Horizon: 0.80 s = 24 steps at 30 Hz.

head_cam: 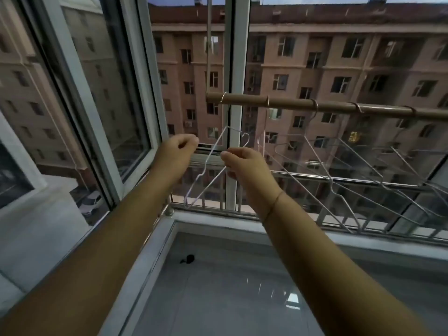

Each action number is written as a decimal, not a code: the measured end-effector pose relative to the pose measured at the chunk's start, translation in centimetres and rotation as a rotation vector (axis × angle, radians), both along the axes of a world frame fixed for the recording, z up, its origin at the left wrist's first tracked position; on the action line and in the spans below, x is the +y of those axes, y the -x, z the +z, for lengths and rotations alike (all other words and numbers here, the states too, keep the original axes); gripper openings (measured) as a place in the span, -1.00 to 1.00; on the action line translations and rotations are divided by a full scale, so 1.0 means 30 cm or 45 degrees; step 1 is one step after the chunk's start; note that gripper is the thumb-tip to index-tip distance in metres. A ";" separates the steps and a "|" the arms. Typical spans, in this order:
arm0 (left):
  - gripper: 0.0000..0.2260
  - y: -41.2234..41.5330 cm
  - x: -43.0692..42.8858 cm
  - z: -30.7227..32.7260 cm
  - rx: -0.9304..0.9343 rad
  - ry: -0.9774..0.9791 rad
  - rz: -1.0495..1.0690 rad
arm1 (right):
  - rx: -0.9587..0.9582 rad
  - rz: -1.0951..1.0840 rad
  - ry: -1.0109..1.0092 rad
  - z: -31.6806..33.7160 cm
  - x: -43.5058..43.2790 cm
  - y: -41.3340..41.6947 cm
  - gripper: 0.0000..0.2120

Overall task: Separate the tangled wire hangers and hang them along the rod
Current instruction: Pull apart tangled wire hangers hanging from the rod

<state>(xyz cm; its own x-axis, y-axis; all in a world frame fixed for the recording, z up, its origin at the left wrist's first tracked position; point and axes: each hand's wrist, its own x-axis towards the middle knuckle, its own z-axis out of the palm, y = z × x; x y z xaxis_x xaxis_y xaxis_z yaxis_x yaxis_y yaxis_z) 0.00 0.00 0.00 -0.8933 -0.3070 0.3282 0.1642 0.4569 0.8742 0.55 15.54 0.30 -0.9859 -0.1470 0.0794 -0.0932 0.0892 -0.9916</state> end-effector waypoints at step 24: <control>-0.88 0.448 0.001 0.046 -0.483 -0.613 -0.569 | 0.034 -0.365 0.169 -0.046 -0.183 0.252 -0.90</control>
<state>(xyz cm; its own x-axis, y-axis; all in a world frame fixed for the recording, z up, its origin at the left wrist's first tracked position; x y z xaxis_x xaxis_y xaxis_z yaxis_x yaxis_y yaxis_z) -13.44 0.04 1.38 -0.9913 0.0792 -0.1051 -0.1076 -0.0286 0.9938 -7.00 10.05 -1.07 -0.9830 0.1499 0.1058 -0.1093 -0.0148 -0.9939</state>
